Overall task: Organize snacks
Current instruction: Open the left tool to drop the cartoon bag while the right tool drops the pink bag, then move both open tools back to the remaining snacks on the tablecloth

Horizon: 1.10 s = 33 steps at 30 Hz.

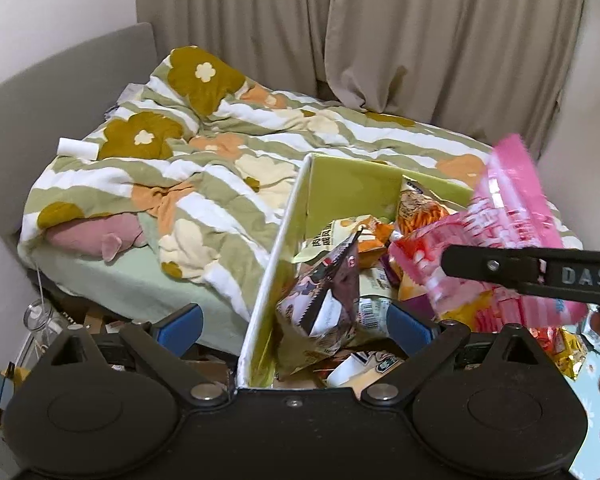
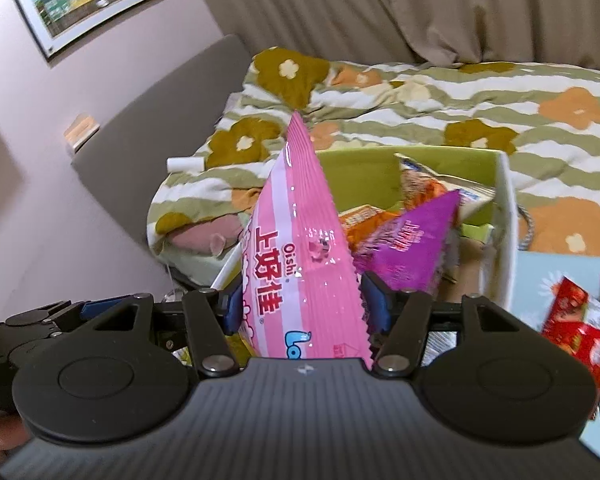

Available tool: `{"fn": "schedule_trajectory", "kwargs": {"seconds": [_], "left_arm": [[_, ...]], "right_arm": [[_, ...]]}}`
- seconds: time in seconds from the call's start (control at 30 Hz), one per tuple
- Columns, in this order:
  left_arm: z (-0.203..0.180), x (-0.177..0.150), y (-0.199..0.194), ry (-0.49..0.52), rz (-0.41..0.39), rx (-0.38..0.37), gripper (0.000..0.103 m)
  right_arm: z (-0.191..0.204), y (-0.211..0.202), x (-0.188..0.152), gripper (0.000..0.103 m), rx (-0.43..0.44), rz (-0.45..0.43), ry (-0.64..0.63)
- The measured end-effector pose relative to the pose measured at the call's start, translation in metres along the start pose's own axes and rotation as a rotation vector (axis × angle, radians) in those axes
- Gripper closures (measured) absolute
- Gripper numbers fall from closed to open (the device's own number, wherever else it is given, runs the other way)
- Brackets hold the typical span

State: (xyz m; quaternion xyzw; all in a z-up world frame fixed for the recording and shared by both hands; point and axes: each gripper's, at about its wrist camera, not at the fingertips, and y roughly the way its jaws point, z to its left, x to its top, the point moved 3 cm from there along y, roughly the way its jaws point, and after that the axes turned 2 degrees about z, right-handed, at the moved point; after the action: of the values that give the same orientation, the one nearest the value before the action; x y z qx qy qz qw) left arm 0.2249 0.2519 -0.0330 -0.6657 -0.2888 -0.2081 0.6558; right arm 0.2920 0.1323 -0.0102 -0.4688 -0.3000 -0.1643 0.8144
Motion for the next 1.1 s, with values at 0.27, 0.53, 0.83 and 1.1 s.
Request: {"fn": "schedule_trajectory", "kwargs": {"seconds": [0.27,0.53,0.83,1.1], "left_arm": [[0.005,-0.013,0.004,0.001,0.017,0.036,0.003],[0.000,-0.010,-0.002,0.025,-0.022,0.011,0.003],[-0.012,-0.005,-0.020,0.102,-0.068,-0.054,0.003],[-0.037,-0.004,-0.032,0.202,-0.111,-0.157,0.003]], "right_arm": [[-0.004,0.006,-0.006,0.000,0.037,-0.028,0.030],[-0.007,-0.009,-0.012,0.000,-0.007,-0.080,0.020],[-0.005,-0.043,-0.017,0.000,-0.060,-0.146,0.035],[-0.008,-0.088,-0.034,0.000,-0.189,-0.221,0.058]]}}
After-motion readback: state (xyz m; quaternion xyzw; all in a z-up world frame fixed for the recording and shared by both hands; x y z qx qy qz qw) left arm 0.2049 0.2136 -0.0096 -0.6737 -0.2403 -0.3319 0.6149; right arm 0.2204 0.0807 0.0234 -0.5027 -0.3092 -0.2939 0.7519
